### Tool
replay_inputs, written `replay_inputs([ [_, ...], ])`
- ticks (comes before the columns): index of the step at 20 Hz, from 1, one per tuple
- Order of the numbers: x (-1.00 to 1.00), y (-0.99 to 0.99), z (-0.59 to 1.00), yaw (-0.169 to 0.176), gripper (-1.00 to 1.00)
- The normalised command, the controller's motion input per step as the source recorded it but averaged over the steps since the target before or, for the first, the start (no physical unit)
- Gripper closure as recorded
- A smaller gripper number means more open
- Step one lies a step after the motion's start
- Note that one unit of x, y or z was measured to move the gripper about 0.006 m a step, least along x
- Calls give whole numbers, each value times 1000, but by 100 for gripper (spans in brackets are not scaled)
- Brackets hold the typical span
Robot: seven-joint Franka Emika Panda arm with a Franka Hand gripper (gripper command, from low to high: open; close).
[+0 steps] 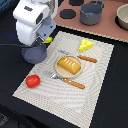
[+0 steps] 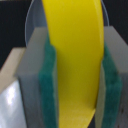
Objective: Interact with the objects in diverse but meaningful ways.
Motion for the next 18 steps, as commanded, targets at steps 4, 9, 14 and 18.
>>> replay_inputs([
  [4, -457, 397, -109, 35, 100],
  [9, -280, 687, -135, 15, 100],
  [14, -238, 725, -209, 16, 100],
  [18, -189, 536, -377, 17, 100],
])
